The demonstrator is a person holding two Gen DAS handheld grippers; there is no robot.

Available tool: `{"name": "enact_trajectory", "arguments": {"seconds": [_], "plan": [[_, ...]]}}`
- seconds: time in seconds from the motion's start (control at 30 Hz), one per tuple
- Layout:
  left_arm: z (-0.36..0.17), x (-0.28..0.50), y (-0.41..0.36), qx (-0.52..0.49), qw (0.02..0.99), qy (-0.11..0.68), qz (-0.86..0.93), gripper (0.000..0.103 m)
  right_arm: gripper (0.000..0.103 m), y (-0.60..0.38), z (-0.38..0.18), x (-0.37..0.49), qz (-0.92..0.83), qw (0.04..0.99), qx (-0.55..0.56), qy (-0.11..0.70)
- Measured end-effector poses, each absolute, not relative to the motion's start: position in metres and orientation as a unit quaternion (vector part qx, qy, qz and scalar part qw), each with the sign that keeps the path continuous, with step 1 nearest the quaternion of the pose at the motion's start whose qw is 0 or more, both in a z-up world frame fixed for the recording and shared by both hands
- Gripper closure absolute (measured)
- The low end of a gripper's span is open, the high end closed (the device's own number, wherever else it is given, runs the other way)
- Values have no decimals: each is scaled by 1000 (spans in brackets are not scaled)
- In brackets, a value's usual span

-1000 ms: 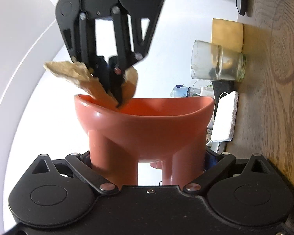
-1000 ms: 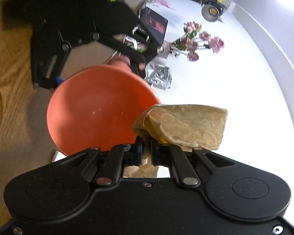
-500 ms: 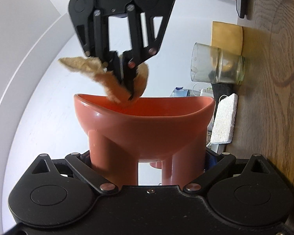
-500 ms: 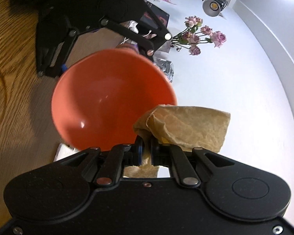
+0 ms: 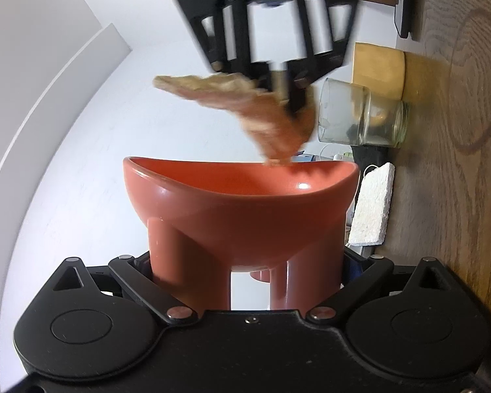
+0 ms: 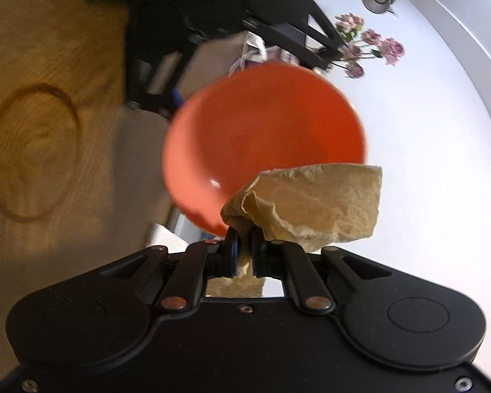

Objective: Clean bowl
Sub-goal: 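Wipe the paper towel over the bowl's outer rim with the right gripper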

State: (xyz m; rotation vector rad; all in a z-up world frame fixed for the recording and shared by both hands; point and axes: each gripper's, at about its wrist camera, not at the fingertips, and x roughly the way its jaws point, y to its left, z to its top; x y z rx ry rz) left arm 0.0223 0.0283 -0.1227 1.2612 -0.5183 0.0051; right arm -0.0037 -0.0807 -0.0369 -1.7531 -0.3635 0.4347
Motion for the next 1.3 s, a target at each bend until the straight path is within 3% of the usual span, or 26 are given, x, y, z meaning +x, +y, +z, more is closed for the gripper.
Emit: {"name": "enact_trajectory", "arguments": {"seconds": [0.37,0.93,1.3], "plan": [[-117,25,31,573,790,-220,-9,6,96,-56,-72,-39,258,580,-753,-175],[-114,25,35,568,797,-207,-13,6,96,-18,-19,-61,226,608,-704,-288],[-114,23,32,570,794,-211,-11,6,96,-12,15,-35,177,606,-710,-312]]}}
